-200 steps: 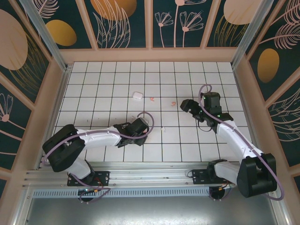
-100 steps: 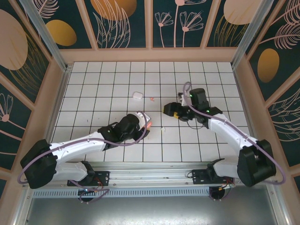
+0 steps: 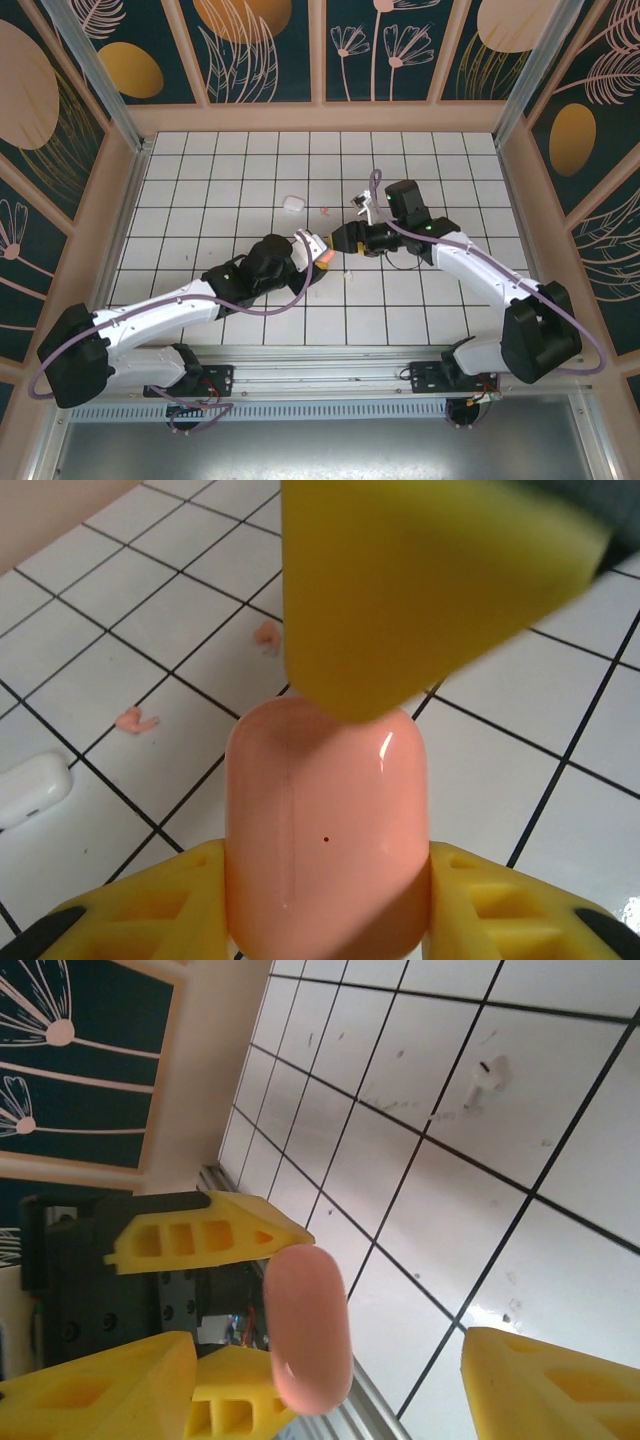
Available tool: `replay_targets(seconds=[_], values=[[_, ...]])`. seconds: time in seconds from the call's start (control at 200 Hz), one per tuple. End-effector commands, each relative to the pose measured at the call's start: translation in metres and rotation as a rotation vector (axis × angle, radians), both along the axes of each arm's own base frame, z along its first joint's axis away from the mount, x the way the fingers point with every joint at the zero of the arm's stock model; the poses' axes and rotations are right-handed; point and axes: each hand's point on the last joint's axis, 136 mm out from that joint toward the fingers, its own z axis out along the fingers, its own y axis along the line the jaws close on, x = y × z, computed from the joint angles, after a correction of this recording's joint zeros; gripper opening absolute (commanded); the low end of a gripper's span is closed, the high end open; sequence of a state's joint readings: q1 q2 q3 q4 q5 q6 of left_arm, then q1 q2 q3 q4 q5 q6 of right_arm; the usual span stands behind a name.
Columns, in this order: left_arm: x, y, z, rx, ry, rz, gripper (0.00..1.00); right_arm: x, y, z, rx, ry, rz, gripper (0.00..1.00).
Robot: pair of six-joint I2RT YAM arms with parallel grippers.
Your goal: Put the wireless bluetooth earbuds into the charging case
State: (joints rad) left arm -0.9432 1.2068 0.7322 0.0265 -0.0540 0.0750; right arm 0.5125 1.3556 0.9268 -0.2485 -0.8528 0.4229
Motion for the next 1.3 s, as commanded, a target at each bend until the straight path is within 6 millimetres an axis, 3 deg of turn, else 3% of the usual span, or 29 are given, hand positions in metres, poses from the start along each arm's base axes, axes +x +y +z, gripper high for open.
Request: replay_targets(seconds=[0.0,0.095,0.245,0.35,0.435,0.505,0.641,0.661,0.746,0.846,0.996,1.101,1.201,1.296], values=[[-0.003,-0.012,0.030,-0.081,-0.061,-0.053,0.40,-0.013,0.013,0.005,0.053,-0.002,0.100,0.66],[-0.003,-0.014,0.033,-0.089,-0.064,-0.057,0.40,-0.015,0.016,0.003,0.058,0.004,0.122,0.54],[-0.004,-0.020,0.033,-0.097,-0.041,-0.077,0.41,-0.013,0.016,-0.006,0.048,0.016,0.120,0.22],[0.000,-0.018,0.027,-0.076,-0.022,-0.047,0.51,-0.010,0.016,0.001,0.056,-0.019,0.107,0.11],[0.006,-0.015,0.027,-0.078,-0.013,0.004,0.71,-0.006,0.013,0.009,0.072,-0.056,0.071,0.09],[-0.001,-0.019,0.030,-0.080,0.016,-0.043,0.86,-0.001,0.009,0.015,0.092,-0.073,0.030,0.08],[0.000,-0.032,0.043,-0.077,0.117,-0.042,0.90,0.022,-0.008,0.032,0.134,-0.100,-0.110,0.08],[0.003,-0.037,0.056,-0.103,0.115,-0.035,0.91,0.025,-0.011,0.034,0.146,-0.102,-0.130,0.07],[0.009,-0.042,0.076,-0.167,0.152,0.013,0.98,0.041,-0.027,0.047,0.201,-0.128,-0.234,0.07],[0.013,-0.046,0.091,-0.234,0.190,0.052,0.98,0.055,-0.046,0.058,0.240,-0.165,-0.363,0.08],[0.015,-0.048,0.092,-0.244,0.255,0.092,0.97,0.054,-0.064,0.076,0.283,-0.270,-0.466,0.09],[0.020,-0.037,0.098,-0.304,0.237,0.116,0.96,0.048,-0.075,0.080,0.320,-0.337,-0.516,0.09],[0.028,-0.019,0.119,-0.509,0.274,0.083,0.92,0.040,-0.080,0.090,0.386,-0.386,-0.532,0.07],[0.034,-0.008,0.122,-0.618,0.318,0.045,0.88,0.034,-0.080,0.098,0.438,-0.426,-0.516,0.07]])
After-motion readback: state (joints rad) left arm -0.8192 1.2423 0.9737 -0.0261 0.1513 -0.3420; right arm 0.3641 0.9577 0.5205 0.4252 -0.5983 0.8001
